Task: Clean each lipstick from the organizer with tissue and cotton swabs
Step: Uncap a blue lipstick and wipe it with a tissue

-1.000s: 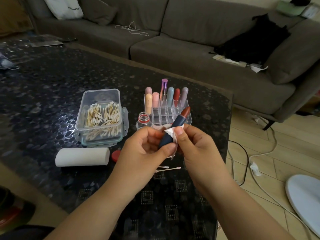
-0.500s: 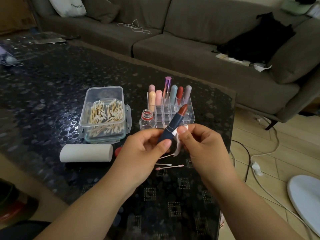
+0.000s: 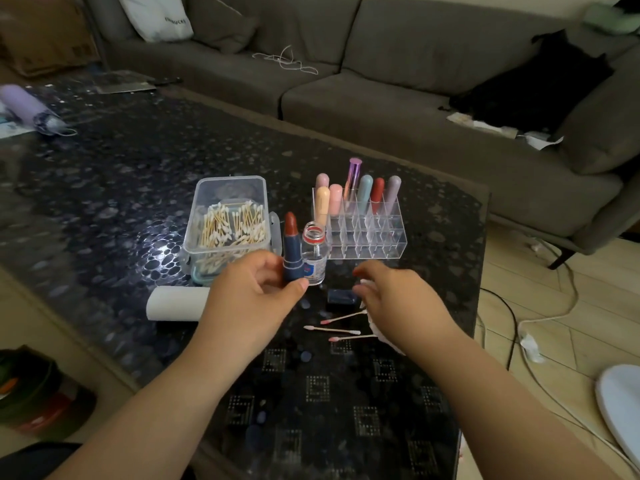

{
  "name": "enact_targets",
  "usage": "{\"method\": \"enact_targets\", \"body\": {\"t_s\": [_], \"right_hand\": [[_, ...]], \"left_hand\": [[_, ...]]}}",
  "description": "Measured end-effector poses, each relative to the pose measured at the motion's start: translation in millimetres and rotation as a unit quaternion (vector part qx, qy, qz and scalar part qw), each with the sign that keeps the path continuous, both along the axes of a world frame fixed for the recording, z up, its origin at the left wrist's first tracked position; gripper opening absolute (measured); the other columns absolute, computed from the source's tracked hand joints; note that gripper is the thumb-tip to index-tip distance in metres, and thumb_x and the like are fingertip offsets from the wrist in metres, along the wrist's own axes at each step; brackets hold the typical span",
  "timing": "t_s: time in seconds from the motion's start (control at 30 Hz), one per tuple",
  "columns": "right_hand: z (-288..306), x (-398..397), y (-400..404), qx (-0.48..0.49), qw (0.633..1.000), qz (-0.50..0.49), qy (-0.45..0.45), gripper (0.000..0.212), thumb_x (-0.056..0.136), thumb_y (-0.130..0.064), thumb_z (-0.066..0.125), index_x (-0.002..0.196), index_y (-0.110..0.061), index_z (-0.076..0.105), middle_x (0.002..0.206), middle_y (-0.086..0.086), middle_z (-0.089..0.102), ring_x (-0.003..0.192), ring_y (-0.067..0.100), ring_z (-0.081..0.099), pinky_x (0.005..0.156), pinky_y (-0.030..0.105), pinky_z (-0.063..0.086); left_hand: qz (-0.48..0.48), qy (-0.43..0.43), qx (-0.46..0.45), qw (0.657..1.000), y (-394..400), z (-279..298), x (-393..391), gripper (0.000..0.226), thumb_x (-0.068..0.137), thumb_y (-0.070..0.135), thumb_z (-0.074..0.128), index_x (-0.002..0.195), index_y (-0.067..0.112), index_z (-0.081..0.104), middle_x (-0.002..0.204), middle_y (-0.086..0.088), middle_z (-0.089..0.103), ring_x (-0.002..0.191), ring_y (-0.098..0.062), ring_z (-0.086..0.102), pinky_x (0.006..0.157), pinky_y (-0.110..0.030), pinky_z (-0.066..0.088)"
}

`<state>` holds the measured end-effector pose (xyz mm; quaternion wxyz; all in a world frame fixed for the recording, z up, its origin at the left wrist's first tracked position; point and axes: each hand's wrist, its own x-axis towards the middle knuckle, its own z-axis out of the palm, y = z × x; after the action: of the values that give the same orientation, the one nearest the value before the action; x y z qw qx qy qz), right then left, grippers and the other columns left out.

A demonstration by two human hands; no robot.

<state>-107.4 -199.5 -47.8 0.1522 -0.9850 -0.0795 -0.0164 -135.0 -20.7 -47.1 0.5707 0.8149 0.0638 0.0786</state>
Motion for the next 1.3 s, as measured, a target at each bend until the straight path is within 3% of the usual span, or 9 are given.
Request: {"method": "enact_targets", "body": {"t_s": [0.1,0.23,0.4,0.47,0.57,0.7,0.77,1.03,1.3], "right_hand": [[-10,8,13,-0.051,0.998,0.038,0.010,0.037,0.095,-0.035,0.052,0.130,-0.026,0.051,0.119,0.001,0.063,0.112,0.022,0.056,0.088,0.032,0.046],[-24,19,20,-0.098,0.993,0.058,0.036,0.031,0.095,-0.030,0.053,0.125,-0.022,0.056,0.116,0.003,0.053,0.106,0.024,0.057,0.082,0.033,0.046],[-11,20,4,0.019,1.000,0.003,0.010,0.026,0.089,-0.031,0.061,0.114,-0.022,0.063,0.111,0.001,0.064,0.104,0.020,0.059,0.088,0.033,0.048],[1,15,-10,0.073,0.997,-0.032,0.003,0.025,0.086,-0.033,0.065,0.109,-0.025,0.065,0.104,-0.002,0.067,0.096,0.016,0.061,0.084,0.032,0.050],[13,0,-28,0.111,0.992,-0.048,0.036,0.024,0.083,-0.035,0.068,0.105,-0.030,0.064,0.098,-0.012,0.062,0.087,0.005,0.057,0.074,0.019,0.047],[18,-17,-38,0.142,0.987,-0.030,0.073,0.016,0.082,-0.036,0.070,0.096,-0.036,0.062,0.088,-0.022,0.058,0.078,-0.006,0.054,0.058,0.006,0.039],[19,-21,-40,0.162,0.982,-0.030,0.087,0.014,0.081,-0.038,0.071,0.091,-0.039,0.061,0.083,-0.023,0.060,0.076,-0.008,0.056,0.056,0.006,0.039],[21,-26,-42,0.193,0.973,-0.038,0.117,0.018,0.080,-0.041,0.070,0.095,-0.035,0.062,0.076,-0.016,0.065,0.060,-0.005,0.058,0.054,0.010,0.041],[23,-27,-37,0.201,0.972,-0.020,0.122,0.017,0.080,-0.039,0.071,0.093,-0.039,0.061,0.087,-0.017,0.066,0.067,-0.005,0.058,0.060,0.012,0.042]], "left_hand": [[-0.010,-0.002,0.022,1.000,1,-3,0,0.016,0.076,0.015,0.076,0.079,0.024,0.063,0.070,0.008,0.070,0.062,-0.003,0.063,0.058,-0.010,0.044],[-0.028,0.005,0.047,0.999,-2,-7,3,0.017,0.076,0.017,0.075,0.081,0.025,0.062,0.069,0.009,0.070,0.059,0.001,0.062,0.056,-0.009,0.041],[-0.047,0.001,0.077,0.996,-15,-12,10,0.015,0.075,0.021,0.077,0.082,0.028,0.065,0.073,0.010,0.070,0.070,-0.002,0.064,0.067,-0.020,0.048],[-0.053,-0.001,0.100,0.994,-23,-14,13,0.014,0.075,0.024,0.077,0.082,0.029,0.065,0.072,0.011,0.067,0.070,-0.003,0.062,0.066,-0.018,0.046],[-0.045,0.005,0.141,0.989,-37,-20,18,0.012,0.078,0.024,0.075,0.082,0.028,0.064,0.070,0.011,0.063,0.069,-0.003,0.059,0.058,-0.009,0.039],[-0.037,0.010,0.171,0.985,-49,-33,23,0.012,0.077,0.019,0.076,0.088,0.018,0.069,0.078,0.003,0.069,0.077,-0.014,0.064,0.073,-0.030,0.050],[-0.033,0.010,0.184,0.982,-52,-38,24,0.013,0.077,0.019,0.076,0.089,0.016,0.071,0.079,0.002,0.069,0.077,-0.016,0.064,0.073,-0.032,0.050],[-0.032,-0.006,0.204,0.978,-52,-45,26,0.016,0.078,0.020,0.075,0.092,0.018,0.069,0.074,0.007,0.059,0.064,-0.006,0.048,0.054,-0.012,0.030],[-0.023,-0.018,0.211,0.977,-52,-46,26,0.018,0.077,0.024,0.076,0.092,0.016,0.069,0.075,0.004,0.059,0.067,-0.011,0.049,0.056,-0.020,0.032]]}}
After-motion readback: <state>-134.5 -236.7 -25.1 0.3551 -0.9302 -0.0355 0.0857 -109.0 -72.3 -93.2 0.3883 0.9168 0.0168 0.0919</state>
